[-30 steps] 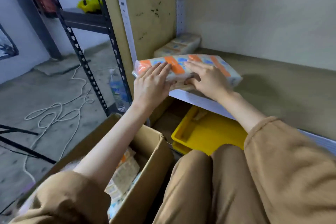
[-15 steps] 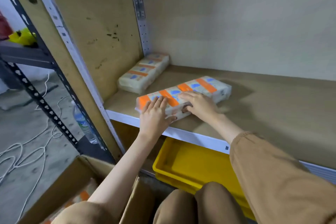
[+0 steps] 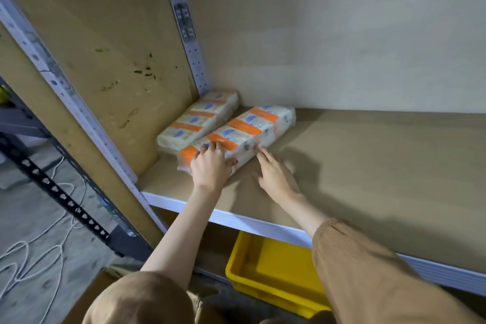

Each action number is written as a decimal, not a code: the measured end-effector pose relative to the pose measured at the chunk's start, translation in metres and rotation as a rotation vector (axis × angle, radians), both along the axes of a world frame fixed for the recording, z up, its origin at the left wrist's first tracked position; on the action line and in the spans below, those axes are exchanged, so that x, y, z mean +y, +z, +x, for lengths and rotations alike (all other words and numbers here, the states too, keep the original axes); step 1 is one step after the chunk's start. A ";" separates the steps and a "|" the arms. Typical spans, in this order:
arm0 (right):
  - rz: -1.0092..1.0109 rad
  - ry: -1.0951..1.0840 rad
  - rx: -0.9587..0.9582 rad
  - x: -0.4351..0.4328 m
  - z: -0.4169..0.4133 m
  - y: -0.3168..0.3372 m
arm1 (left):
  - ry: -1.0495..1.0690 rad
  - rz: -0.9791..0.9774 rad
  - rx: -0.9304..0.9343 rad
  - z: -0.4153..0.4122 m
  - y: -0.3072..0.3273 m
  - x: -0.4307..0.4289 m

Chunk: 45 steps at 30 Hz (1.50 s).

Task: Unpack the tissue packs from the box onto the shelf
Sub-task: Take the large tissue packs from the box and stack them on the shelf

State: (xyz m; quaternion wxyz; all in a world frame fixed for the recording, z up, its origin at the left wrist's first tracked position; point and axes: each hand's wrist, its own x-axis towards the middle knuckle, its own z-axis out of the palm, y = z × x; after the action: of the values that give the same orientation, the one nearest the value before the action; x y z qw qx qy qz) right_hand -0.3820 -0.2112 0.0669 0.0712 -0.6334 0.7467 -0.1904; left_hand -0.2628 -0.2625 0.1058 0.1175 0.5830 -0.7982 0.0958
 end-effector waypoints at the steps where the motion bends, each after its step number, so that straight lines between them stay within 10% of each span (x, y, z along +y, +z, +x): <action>1: 0.023 -0.011 -0.008 -0.003 0.000 -0.001 | -0.001 -0.002 -0.019 0.000 0.004 -0.001; 20: 0.122 -0.021 -0.062 -0.040 0.009 -0.004 | 0.136 -0.234 0.201 0.030 0.116 -0.067; 45: 0.139 0.018 -0.052 -0.041 0.007 -0.004 | 0.031 -0.146 -0.375 0.016 0.031 -0.113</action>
State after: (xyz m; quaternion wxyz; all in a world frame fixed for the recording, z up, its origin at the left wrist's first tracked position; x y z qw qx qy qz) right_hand -0.3752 -0.2518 0.0631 0.1359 -0.6286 0.7501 -0.1538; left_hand -0.2469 -0.3753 0.1369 0.0072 0.5572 -0.7879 0.2621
